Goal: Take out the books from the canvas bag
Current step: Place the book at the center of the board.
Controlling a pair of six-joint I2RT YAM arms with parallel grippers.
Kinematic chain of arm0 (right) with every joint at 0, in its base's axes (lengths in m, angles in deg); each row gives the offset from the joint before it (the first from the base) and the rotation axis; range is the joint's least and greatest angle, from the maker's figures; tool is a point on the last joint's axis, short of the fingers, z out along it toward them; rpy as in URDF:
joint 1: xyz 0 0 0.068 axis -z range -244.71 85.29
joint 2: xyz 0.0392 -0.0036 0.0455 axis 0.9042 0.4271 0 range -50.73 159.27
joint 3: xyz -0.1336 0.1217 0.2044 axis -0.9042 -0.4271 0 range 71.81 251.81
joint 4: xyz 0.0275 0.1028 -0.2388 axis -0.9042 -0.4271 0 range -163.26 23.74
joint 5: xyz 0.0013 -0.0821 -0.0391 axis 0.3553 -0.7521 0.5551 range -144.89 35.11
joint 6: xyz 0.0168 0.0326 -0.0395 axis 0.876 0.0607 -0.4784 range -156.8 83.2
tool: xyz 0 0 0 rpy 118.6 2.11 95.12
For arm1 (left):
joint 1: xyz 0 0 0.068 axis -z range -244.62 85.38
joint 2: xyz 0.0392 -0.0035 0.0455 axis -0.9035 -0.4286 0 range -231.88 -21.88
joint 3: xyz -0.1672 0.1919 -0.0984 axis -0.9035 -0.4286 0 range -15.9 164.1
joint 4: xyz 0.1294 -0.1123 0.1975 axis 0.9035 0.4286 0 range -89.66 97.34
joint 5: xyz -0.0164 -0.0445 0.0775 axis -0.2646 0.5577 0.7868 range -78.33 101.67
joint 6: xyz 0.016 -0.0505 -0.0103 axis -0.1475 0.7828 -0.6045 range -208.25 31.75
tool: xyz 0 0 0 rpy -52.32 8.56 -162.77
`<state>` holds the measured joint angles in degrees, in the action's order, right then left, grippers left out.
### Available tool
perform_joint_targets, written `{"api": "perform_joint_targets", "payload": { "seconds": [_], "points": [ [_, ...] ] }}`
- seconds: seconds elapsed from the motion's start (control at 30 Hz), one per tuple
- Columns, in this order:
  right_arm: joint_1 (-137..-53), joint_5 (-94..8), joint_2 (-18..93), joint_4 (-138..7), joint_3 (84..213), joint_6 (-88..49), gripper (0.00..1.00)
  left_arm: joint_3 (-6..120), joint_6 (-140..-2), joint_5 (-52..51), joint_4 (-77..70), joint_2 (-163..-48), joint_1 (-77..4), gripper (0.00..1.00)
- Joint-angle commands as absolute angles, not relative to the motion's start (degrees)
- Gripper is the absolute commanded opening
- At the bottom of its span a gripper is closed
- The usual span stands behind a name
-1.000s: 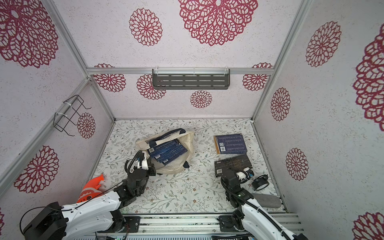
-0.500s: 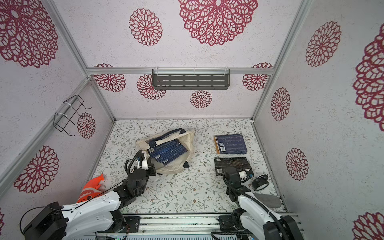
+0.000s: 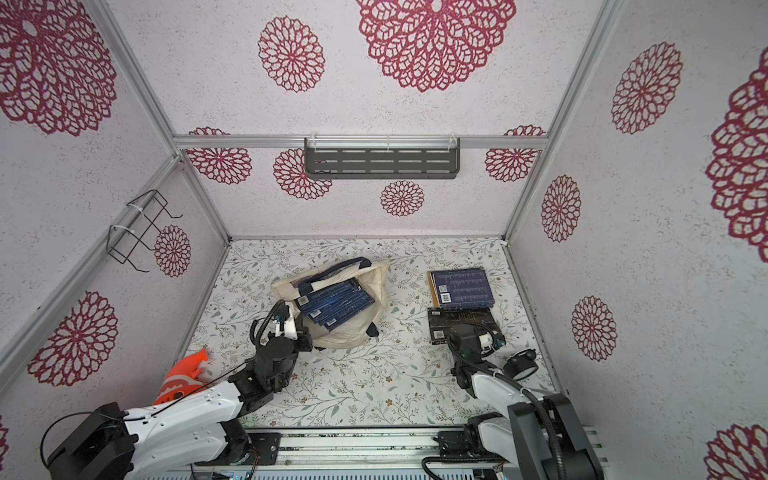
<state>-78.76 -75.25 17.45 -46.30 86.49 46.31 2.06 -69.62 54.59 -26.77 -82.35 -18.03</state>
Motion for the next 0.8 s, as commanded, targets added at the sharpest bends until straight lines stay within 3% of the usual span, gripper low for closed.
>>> {"api": "perform_joint_targets", "payload": {
  "seconds": [0.0, 0.17, 0.43, 0.77],
  "points": [
    [-77.3, -72.6, 20.7, -41.5, 88.6, 43.9, 0.21, 3.5, -69.5, 54.4, -27.3, -82.3, -17.3, 0.0],
    [-76.9, -71.7, 23.1, -39.5, 89.0, 43.5, 0.24, 3.3, -69.7, 54.6, -27.3, -81.7, -17.4, 0.0],
    [-76.8, -71.5, 23.5, -42.3, 90.2, 43.2, 0.47, 3.5, -69.6, 54.1, -27.3, -82.0, -17.3, 0.0],
    [-76.6, -66.9, 18.9, -51.0, 91.5, 42.4, 0.87, 3.2, -69.5, 54.0, -26.9, -80.5, -17.3, 0.0]
  ]
}}
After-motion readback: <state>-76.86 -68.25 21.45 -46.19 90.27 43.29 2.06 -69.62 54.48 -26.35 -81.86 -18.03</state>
